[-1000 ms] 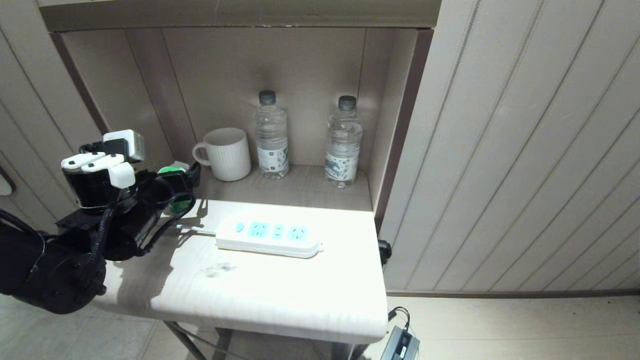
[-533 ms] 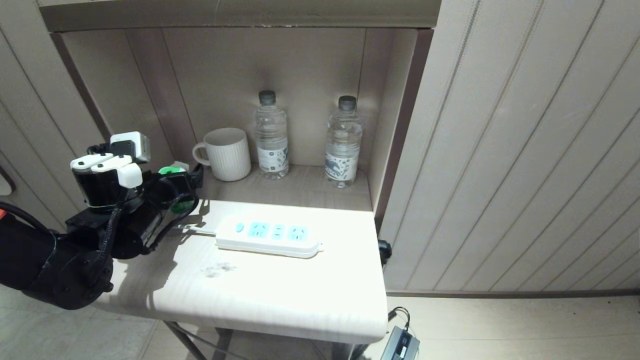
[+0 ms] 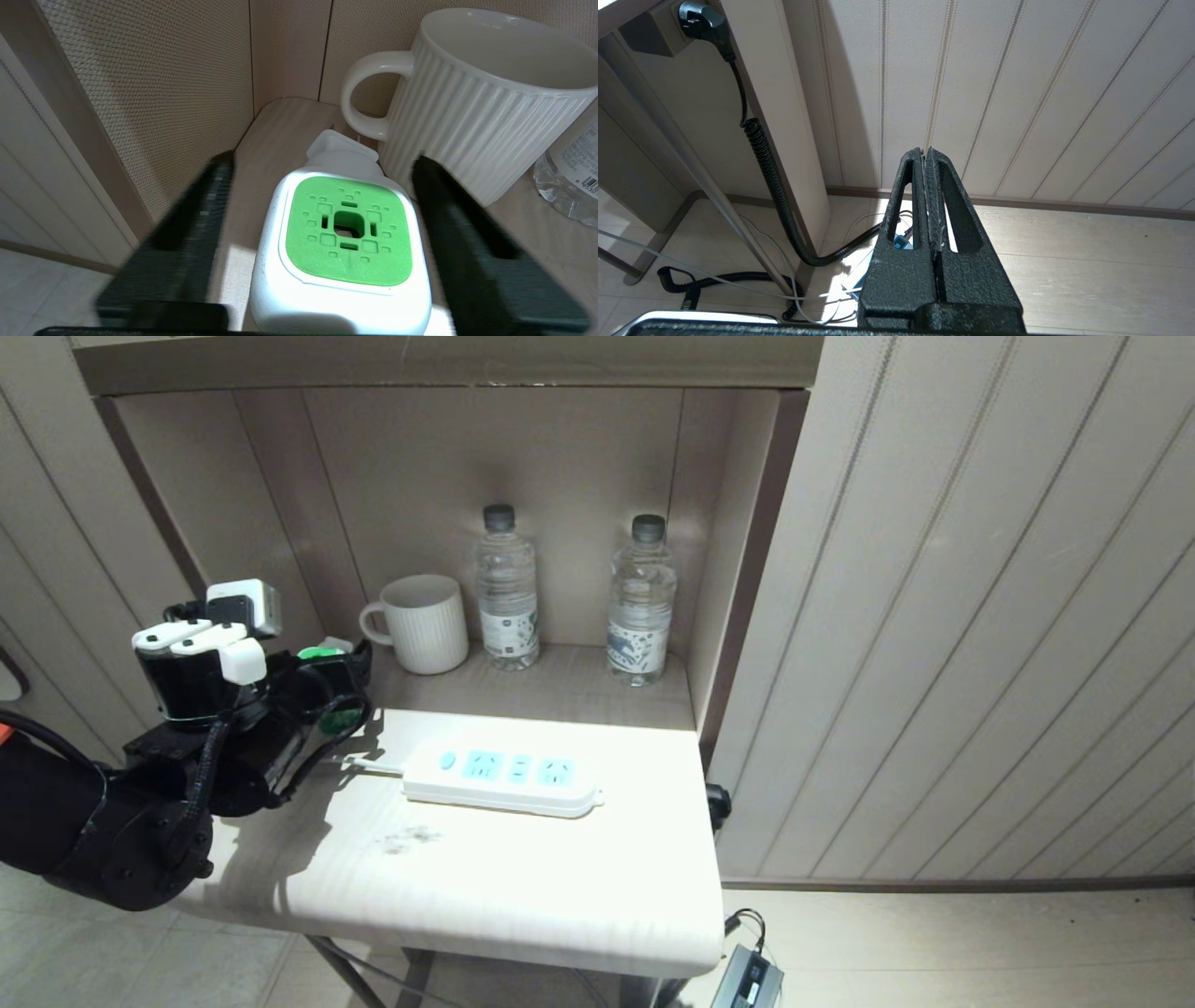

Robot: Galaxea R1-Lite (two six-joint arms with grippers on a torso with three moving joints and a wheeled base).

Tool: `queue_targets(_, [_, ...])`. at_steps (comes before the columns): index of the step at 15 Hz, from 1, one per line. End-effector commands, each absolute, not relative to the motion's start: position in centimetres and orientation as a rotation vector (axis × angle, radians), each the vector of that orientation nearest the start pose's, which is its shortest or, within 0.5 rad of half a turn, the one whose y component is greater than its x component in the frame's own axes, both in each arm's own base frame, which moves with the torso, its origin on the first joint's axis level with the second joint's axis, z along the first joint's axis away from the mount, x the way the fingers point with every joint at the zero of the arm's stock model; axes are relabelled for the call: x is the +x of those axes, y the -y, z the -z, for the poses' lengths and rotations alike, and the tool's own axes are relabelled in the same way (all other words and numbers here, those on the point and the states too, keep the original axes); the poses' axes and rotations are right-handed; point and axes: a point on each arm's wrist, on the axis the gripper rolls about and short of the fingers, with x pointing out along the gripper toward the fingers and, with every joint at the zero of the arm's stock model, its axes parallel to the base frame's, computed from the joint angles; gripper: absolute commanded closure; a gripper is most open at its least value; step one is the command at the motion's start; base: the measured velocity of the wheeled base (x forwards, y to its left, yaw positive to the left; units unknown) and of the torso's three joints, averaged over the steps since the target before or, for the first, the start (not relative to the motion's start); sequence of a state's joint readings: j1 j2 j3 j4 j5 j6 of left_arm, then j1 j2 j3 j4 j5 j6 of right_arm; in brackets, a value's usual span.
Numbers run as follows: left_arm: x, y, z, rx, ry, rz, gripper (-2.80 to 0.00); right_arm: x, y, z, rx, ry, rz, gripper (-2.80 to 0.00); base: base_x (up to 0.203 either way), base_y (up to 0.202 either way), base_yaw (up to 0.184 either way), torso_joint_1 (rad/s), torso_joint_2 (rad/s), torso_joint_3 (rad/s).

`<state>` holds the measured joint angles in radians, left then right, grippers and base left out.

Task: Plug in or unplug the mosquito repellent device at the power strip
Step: Pick up the mosquito repellent liquid

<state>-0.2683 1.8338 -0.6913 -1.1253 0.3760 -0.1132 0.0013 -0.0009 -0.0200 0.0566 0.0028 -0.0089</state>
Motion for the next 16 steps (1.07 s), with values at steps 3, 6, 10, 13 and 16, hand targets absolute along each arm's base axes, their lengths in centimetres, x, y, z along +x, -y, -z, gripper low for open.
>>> queue_targets(3, [31.1,7.7,-16.0,-0.102,-0.007,-0.111,0.0,-2.4,0.0,-7.5,-0.009,-0.037,-0.005,0.0,0.0,0.0,0.0,0.0,0.0,0.0])
queue_targets(6, [31.1,7.5,-16.0,-0.099,-0.009,-0.117,0.0,-2.4,0.0,-7.5,-0.009,-0.037,-0.005,0.0,0.0,0.0,0.0,0.0,0.0,0.0])
queue_targets(10, [30.9,7.5,-16.3,-0.102,-0.001,-0.118,0.0,-2.4,0.0,-7.5,-0.009,-0.037,-0.005,0.0,0.0,0.0,0.0,0.0,0.0,0.0])
queue_targets(13, [30.3,7.3,-17.5,-0.106,0.038,-0.141,0.0,-2.4,0.0,-7.5,-0.009,-0.037,-0.005,0.0,0.0,0.0,0.0,0.0,0.0,0.0])
queue_targets(16, [28.0,6.8,-20.7,-0.107,0.125,-0.172,0.0,-2.4,0.0,-7.5,-0.009,-0.037,-0.005,0.0,0.0,0.0,0.0,0.0,0.0,0.0])
